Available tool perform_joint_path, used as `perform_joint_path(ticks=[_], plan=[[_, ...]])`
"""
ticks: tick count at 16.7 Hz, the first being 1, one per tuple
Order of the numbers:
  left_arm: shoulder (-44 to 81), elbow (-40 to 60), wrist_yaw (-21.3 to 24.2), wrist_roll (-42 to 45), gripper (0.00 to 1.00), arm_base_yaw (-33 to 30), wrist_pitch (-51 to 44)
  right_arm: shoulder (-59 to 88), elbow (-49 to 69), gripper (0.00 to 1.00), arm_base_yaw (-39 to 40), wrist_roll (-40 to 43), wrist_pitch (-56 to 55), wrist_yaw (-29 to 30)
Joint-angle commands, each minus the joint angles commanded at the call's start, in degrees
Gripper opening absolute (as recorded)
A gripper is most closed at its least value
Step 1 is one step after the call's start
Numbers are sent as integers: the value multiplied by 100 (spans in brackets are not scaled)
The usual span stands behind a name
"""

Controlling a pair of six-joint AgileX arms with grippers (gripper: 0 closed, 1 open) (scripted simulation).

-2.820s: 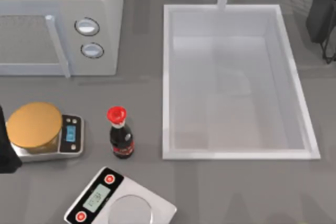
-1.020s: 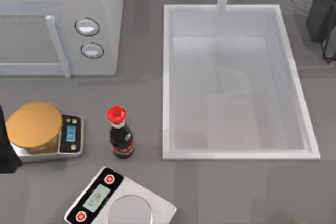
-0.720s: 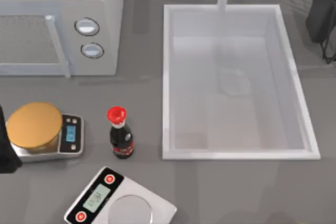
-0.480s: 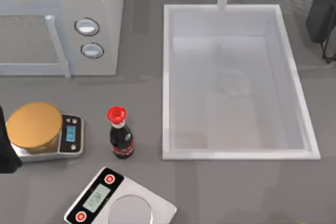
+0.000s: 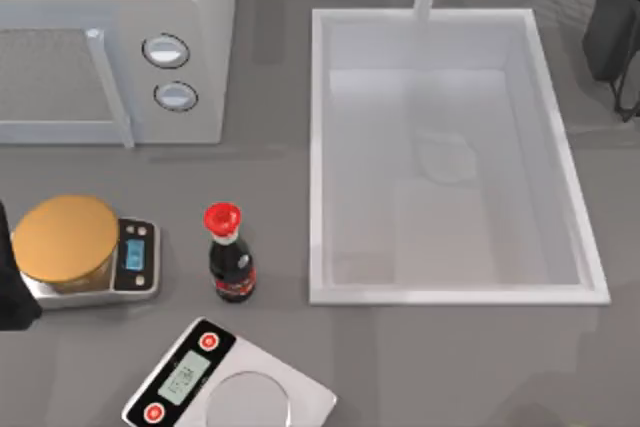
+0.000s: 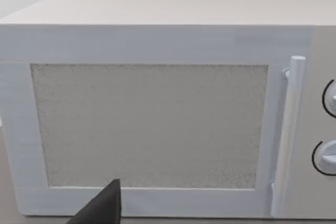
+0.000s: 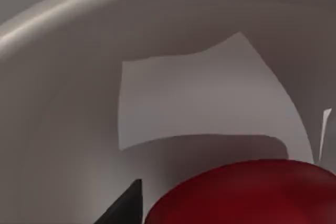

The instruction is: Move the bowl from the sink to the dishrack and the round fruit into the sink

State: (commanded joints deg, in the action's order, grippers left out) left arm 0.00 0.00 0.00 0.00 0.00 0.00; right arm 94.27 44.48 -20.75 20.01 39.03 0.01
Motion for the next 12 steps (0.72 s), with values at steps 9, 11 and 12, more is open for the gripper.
perform_joint_path(ticks=[9,11,12], plan=[[0,0,0,0,100,0,0,300,-338,85,5,1,-520,-1],[0,0,0,0,100,0,0,300,-338,70,5,1,-520,-1],[0,0,0,0,100,0,0,300,-338,62,5,1,-520,-1]])
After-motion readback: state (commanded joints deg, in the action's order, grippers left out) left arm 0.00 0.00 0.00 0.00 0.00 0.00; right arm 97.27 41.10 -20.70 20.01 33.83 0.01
